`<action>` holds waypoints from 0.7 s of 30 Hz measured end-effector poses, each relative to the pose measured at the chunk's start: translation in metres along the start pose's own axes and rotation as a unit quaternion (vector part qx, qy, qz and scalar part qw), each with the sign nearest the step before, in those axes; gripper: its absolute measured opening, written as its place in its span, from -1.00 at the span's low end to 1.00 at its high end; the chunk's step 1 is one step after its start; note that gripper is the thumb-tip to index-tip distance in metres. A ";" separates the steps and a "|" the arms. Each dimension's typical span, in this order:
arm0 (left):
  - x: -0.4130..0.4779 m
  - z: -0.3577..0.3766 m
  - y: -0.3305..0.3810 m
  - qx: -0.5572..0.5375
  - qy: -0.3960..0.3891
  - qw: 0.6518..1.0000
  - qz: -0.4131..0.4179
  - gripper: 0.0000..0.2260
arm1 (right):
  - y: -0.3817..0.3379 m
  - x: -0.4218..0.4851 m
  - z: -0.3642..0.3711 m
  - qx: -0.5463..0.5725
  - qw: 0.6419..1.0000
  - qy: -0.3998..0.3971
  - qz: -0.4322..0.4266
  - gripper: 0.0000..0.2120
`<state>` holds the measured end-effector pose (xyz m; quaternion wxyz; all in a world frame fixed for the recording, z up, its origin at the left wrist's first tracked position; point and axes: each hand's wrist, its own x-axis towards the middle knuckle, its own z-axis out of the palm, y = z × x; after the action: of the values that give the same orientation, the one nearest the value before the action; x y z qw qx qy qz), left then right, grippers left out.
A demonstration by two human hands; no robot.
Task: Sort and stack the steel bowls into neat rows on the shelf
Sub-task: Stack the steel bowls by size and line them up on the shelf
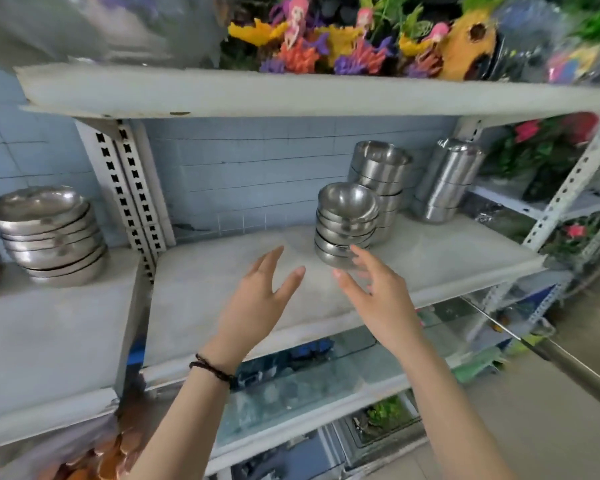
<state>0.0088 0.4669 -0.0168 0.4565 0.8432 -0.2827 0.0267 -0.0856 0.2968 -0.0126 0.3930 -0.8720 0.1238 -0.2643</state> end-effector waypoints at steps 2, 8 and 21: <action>0.025 0.019 0.002 -0.040 0.012 0.999 -0.005 -0.25 | 0.015 0.022 -0.006 0.020 1.000 0.022 0.001 -0.29; 0.087 0.070 0.014 -0.171 0.045 0.984 -0.020 -0.28 | 0.054 0.081 -0.018 0.075 0.994 0.082 -0.008 -0.27; 0.154 0.148 0.019 -0.315 0.170 0.933 -0.023 -0.38 | 0.128 0.163 -0.001 0.271 0.962 0.002 -0.025 -0.15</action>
<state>0.0972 0.2729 -0.0416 0.7404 0.6453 -0.1752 0.0686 0.0480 0.1426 -0.0486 0.6078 -0.7350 0.0261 -0.2994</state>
